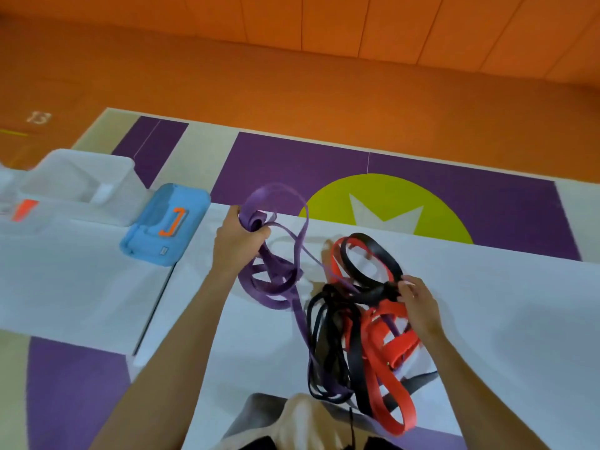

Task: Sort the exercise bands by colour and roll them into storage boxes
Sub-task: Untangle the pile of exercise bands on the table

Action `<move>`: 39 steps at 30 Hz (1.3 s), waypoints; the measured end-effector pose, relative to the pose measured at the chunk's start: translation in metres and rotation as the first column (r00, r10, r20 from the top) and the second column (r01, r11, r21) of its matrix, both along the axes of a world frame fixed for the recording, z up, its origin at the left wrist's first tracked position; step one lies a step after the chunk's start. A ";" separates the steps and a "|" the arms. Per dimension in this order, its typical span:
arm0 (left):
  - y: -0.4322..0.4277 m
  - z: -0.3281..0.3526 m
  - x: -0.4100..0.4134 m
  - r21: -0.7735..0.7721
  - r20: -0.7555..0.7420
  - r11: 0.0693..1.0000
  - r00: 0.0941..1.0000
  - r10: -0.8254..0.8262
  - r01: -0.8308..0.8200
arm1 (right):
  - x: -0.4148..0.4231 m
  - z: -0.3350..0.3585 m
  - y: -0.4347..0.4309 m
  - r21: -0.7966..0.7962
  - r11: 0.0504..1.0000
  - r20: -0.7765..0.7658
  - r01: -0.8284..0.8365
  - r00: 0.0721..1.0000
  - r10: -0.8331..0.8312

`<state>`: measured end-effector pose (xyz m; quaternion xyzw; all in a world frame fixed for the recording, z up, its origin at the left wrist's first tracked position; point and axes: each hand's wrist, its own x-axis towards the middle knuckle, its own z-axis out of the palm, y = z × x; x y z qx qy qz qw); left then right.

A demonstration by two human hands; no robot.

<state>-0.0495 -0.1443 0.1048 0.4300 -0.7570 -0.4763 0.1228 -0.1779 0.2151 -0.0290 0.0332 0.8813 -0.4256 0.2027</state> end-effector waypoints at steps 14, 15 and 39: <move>-0.004 -0.074 0.036 -0.011 0.316 0.932 0.886 -0.340 0.362 | 0.099 -0.005 0.039 0.036 0.891 0.341 0.453 0.832 -0.437; -0.003 -0.078 0.038 -0.018 0.325 0.919 0.872 -0.367 0.393 | 0.101 -0.005 0.040 0.052 0.893 0.360 0.446 0.826 -0.434; 0.128 -0.136 0.095 -0.588 0.239 0.683 0.900 -0.365 0.433 | 0.122 -0.020 0.093 -0.238 0.966 0.285 0.101 0.958 -0.030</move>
